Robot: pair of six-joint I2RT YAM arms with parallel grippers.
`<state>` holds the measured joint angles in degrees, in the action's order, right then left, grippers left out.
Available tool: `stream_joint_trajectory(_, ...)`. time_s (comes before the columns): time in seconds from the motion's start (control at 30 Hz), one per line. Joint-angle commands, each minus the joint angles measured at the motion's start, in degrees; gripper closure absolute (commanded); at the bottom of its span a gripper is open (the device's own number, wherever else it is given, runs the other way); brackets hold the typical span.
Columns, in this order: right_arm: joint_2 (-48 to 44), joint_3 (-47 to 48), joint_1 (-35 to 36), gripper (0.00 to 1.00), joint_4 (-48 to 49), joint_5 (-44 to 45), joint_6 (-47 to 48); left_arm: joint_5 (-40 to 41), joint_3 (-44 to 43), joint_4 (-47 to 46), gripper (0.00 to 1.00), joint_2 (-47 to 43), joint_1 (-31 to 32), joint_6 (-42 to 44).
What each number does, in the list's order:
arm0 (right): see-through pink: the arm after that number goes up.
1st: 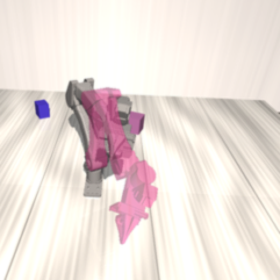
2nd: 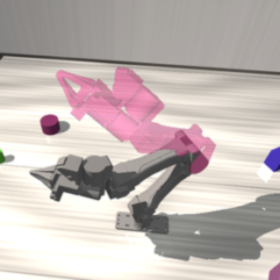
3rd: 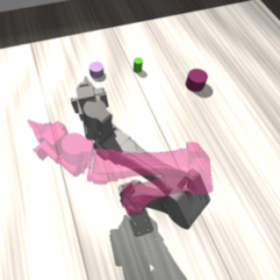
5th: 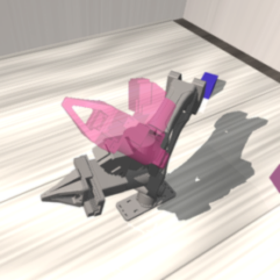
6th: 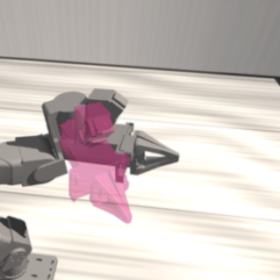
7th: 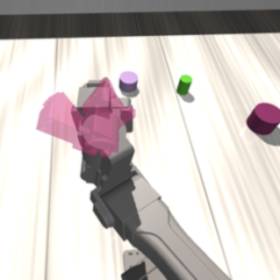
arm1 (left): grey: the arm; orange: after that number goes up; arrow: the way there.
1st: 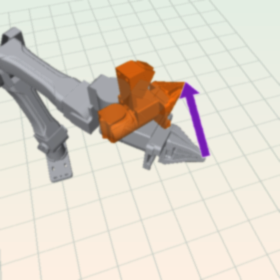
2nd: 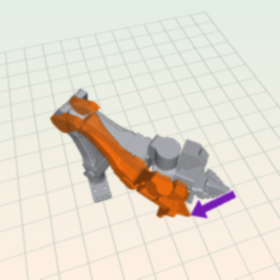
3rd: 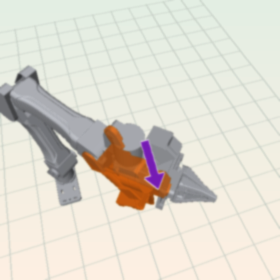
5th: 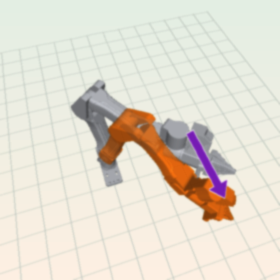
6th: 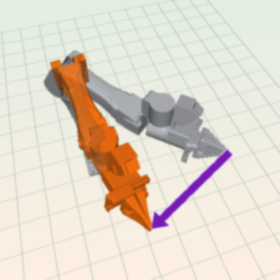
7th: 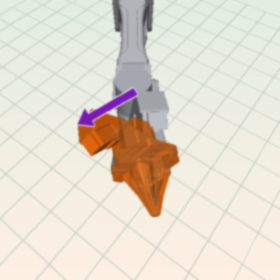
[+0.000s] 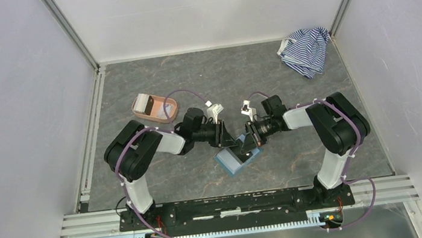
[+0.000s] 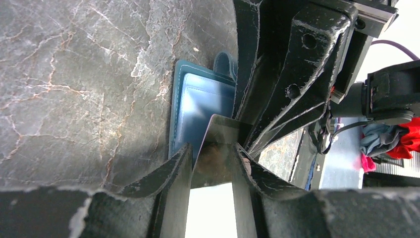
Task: Put the credit cards into the card holder
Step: Insert the credit card into the card holder.
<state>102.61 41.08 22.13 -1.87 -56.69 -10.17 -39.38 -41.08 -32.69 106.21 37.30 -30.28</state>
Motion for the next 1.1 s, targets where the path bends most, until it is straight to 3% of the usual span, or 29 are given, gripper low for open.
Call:
stream_joint_trajectory(0.0,1.4,0.8,0.3,0.75,-0.3,3.6,2.2,-3.9,-1.3,-1.5,0.59,0.7,0.0,2.4)
stream_joint_trajectory(0.53,0.5,1.5,0.4,0.68,-1.0,3.2,3.8,-5.5,-1.6,-0.7,0.72,4.1,-0.2,3.3)
stream_joint_trajectory(0.73,-0.2,1.7,0.1,0.61,-1.0,3.3,4.6,-5.4,-1.0,-0.1,0.73,4.4,-0.6,4.7)
stream_joint_trajectory(1.07,-1.3,1.5,-2.0,0.61,-0.9,3.8,4.9,-5.5,0.3,0.2,0.73,3.6,-1.4,5.8)
